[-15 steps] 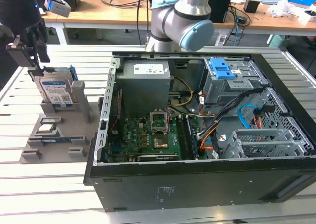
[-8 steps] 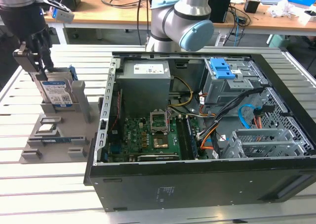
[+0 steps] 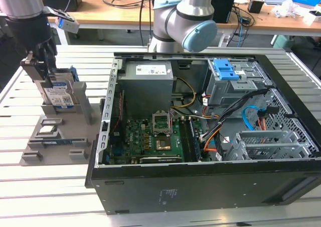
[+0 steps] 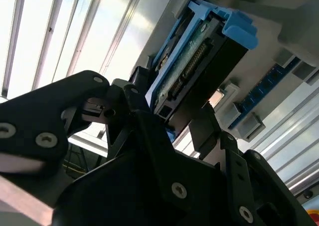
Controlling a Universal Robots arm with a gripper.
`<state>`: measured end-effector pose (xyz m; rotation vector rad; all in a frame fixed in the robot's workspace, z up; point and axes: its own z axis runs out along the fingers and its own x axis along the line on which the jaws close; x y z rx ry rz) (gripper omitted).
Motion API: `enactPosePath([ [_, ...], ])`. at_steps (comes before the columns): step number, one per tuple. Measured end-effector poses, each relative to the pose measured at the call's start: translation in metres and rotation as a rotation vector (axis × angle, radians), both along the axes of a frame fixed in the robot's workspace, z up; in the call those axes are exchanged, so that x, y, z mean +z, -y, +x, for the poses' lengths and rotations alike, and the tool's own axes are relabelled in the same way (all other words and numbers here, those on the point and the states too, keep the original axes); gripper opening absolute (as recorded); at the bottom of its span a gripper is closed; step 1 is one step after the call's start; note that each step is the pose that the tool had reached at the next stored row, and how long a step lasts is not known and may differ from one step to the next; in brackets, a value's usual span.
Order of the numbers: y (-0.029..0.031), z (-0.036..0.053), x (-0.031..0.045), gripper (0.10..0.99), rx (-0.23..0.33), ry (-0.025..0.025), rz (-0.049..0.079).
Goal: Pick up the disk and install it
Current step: 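Pick up the disk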
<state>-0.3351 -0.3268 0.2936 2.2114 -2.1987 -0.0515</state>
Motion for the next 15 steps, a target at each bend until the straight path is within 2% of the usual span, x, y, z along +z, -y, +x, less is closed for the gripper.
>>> enactPosePath([
  [1, -0.0002, 0.0003, -0.0043, 0.600, 0.000, 0.0002, 0.000],
  [6, -0.0003, 0.0007, -0.0133, 0.600, 0.000, 0.0002, -0.002],
  [11, -0.0003, 0.0008, -0.0137, 0.600, 0.000, 0.0000, -0.002],
  [12, -0.0003, 0.0009, -0.0138, 0.584, 0.000, 0.0001, -0.002],
  [13, -0.0003, 0.0009, -0.0138, 0.522, 0.000, 0.0001, -0.002],
  [14, -0.0003, 0.0009, -0.0139, 0.522, 0.000, 0.0001, -0.002],
  [15, -0.0003, 0.0009, -0.0139, 0.459, 0.000, 0.0001, -0.002],
])
